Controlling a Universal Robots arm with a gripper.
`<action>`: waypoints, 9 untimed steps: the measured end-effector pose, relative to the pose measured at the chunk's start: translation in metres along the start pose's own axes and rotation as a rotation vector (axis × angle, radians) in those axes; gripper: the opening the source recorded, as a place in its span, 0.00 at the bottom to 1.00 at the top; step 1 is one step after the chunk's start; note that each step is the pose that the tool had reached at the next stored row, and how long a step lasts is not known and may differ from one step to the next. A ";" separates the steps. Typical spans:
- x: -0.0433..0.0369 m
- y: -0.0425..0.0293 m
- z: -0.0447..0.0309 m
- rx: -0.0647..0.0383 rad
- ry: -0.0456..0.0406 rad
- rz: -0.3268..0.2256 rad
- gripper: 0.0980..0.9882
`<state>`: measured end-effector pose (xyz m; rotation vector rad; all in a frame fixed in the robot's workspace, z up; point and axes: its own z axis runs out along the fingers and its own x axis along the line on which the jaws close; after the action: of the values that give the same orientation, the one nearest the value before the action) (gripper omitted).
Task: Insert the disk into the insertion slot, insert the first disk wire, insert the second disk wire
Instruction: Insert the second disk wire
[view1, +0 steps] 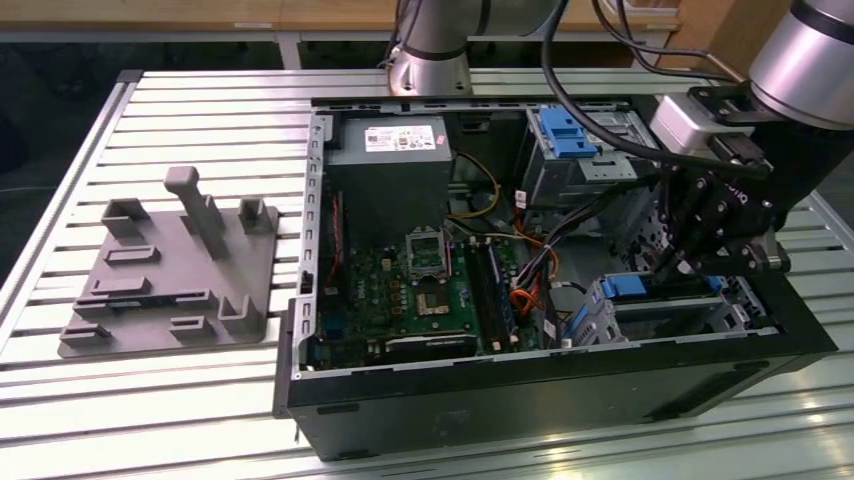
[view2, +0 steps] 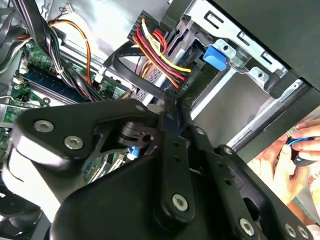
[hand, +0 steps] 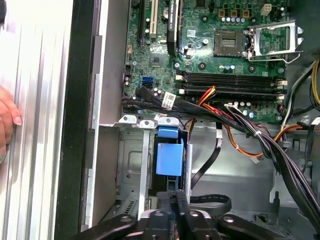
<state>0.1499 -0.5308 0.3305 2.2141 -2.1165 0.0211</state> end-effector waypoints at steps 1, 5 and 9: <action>0.0001 0.0003 0.0000 0.000 0.0000 -0.001 0.13; 0.0003 0.0025 -0.0047 0.002 0.0003 -0.001 0.26; 0.0007 0.0037 -0.0179 0.003 0.0003 -0.001 0.33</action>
<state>0.1470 -0.5305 0.3485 2.2170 -2.1161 0.0243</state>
